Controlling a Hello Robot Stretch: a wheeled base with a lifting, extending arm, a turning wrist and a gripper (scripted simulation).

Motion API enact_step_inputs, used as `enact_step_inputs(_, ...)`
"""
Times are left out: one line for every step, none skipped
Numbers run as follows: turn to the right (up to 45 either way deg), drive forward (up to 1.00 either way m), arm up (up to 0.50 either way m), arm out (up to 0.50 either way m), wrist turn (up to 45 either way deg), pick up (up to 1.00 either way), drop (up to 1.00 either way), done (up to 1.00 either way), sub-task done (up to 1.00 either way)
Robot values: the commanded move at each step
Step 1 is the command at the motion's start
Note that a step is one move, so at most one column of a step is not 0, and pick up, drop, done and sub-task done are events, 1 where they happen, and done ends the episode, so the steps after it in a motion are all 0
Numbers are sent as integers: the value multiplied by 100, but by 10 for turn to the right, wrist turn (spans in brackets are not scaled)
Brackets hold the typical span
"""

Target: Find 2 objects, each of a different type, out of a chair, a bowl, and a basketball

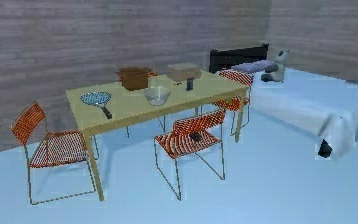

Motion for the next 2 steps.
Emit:
enact_step_inputs(0,35,0,0,0,0,0,0,0)
enact_step_inputs(0,0,0,0,0,0,0,100,0)
